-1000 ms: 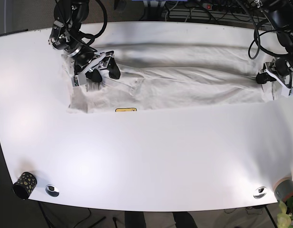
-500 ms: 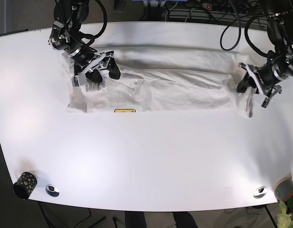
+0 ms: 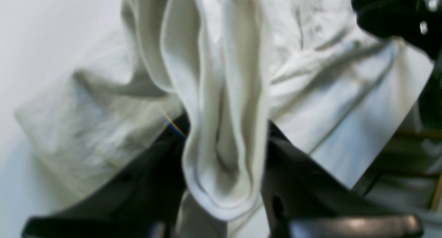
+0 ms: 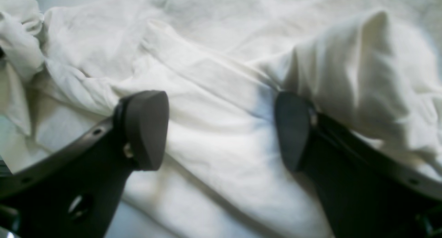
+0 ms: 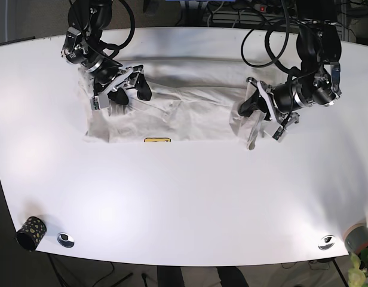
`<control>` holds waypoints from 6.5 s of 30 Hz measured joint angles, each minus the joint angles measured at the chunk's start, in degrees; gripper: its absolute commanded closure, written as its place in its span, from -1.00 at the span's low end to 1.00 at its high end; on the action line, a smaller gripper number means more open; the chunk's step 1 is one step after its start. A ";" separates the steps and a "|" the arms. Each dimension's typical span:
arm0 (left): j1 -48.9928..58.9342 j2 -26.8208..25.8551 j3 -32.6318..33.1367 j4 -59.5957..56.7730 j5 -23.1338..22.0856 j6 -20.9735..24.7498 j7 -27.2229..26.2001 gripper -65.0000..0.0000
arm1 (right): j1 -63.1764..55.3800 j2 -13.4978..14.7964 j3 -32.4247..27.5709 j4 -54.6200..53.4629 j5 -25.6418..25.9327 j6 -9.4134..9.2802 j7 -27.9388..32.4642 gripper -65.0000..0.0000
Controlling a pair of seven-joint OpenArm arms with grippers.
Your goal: Fold the T-shirt properly
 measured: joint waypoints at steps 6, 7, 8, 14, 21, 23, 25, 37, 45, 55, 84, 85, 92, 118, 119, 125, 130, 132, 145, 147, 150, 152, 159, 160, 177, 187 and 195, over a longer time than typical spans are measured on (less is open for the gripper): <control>-1.14 1.64 0.31 -2.47 0.15 0.92 0.02 0.79 | 0.02 0.04 0.09 -0.37 0.11 0.07 0.11 -0.44; -1.31 1.60 0.42 -2.86 0.70 1.18 -0.02 0.75 | 0.02 0.02 0.11 -0.50 0.11 0.07 0.20 -0.44; -1.44 1.57 0.44 -3.15 1.55 1.55 0.02 0.68 | 0.00 0.02 0.11 -0.61 0.13 0.07 0.46 -0.44; -2.10 1.42 1.36 -3.41 2.45 3.17 -0.02 -0.09 | 0.26 0.33 0.20 -1.66 0.76 0.72 1.05 -0.44; -3.30 1.86 6.60 -3.39 2.51 7.34 0.37 -0.17 | 0.44 0.33 0.17 -1.73 0.72 0.68 1.11 -0.44; -4.28 2.82 9.16 -3.37 2.54 7.43 0.31 -0.17 | 0.46 0.31 0.15 -1.73 0.70 0.68 1.07 -0.44; -4.85 4.17 11.63 -3.26 2.23 7.28 0.13 -0.17 | 0.46 0.31 0.13 -1.73 0.70 0.68 1.09 -0.44; -7.26 6.69 15.47 2.36 3.37 7.26 0.39 -0.17 | 1.11 0.31 0.00 -1.81 0.44 0.68 0.59 -0.44; -4.85 -0.02 11.50 3.17 6.60 7.30 0.22 -0.17 | 1.05 0.26 -0.20 -0.13 -0.22 0.33 -0.42 -0.44; 4.11 -2.62 -5.81 5.62 7.04 -3.43 0.33 0.20 | 0.74 -0.02 6.25 7.30 9.03 -1.84 -12.33 -0.45; 2.86 -2.03 -7.76 -12.81 9.84 -6.05 -8.22 0.64 | 15.78 15.47 17.55 -22.08 20.94 -0.90 -19.06 -0.44; 2.82 -1.99 -7.76 -12.61 10.38 -6.03 -8.22 0.64 | 15.56 15.17 16.65 -21.94 21.24 -0.90 -18.29 -0.44; 2.99 -2.05 -7.76 -12.44 10.49 -6.03 -8.22 0.64 | 12.37 9.27 11.37 -13.94 20.92 -1.07 -18.56 -0.44; 1.53 -2.29 -2.43 -12.57 10.88 -5.62 -8.85 0.63 | 10.67 6.45 8.79 -8.00 18.71 -1.97 -20.02 1.00; 1.25 -1.90 -1.90 -12.72 11.04 -5.62 -8.59 0.63 | 10.19 6.49 8.83 -6.58 18.73 -2.01 -19.98 1.00; -0.52 -0.09 0.24 -14.78 10.60 -5.62 -9.49 0.63 | 7.23 6.73 8.92 2.86 18.73 -4.63 -20.02 1.00; -3.23 0.02 6.23 -16.76 10.60 -5.62 -9.73 0.63 | 5.53 8.94 8.79 9.62 18.73 -5.88 -20.02 1.00; -3.91 1.44 8.46 -17.79 10.95 -5.07 -10.45 0.63 | 5.20 9.94 8.57 11.91 19.06 -5.84 -20.09 1.00; -6.23 5.86 22.75 -25.51 8.68 -1.25 -20.39 0.63 | 6.64 10.60 0.63 17.31 19.45 -5.40 -20.83 1.00; -6.25 7.08 22.95 -26.21 8.85 -1.05 -20.44 0.63 | 6.93 10.69 -1.38 17.31 18.84 -5.70 -20.50 1.00; -6.05 8.33 23.19 -26.73 8.92 -0.85 -20.44 0.63 | 7.37 10.51 -4.48 17.27 18.80 -5.55 -20.50 1.00; -6.01 8.59 23.32 -26.84 8.87 -0.90 -20.48 0.63 | 7.74 9.49 -5.64 17.27 18.95 -5.60 -20.50 1.00; -6.03 8.37 23.32 -26.88 8.55 -0.98 -20.44 0.63 | 10.82 5.35 -13.99 16.96 6.73 -5.51 -18.84 0.95; -6.03 8.31 23.32 -26.84 8.50 -1.09 -20.44 0.63 | 11.04 5.11 -15.06 16.96 4.44 -5.84 -17.64 0.86; -5.79 8.00 22.64 -26.64 8.33 -1.57 -20.57 0.63 | 9.70 5.92 -24.92 15.06 -7.96 -5.46 -12.33 -0.46; -1.16 7.32 16.63 -18.14 12.20 -3.89 -24.92 0.63 | 8.57 6.82 -18.56 19.67 4.81 -5.44 -11.96 -0.46; 1.49 3.34 11.72 -9.35 11.08 -5.62 -25.77 0.63 | 5.38 10.25 -17.29 19.61 12.79 -5.53 -12.31 -0.46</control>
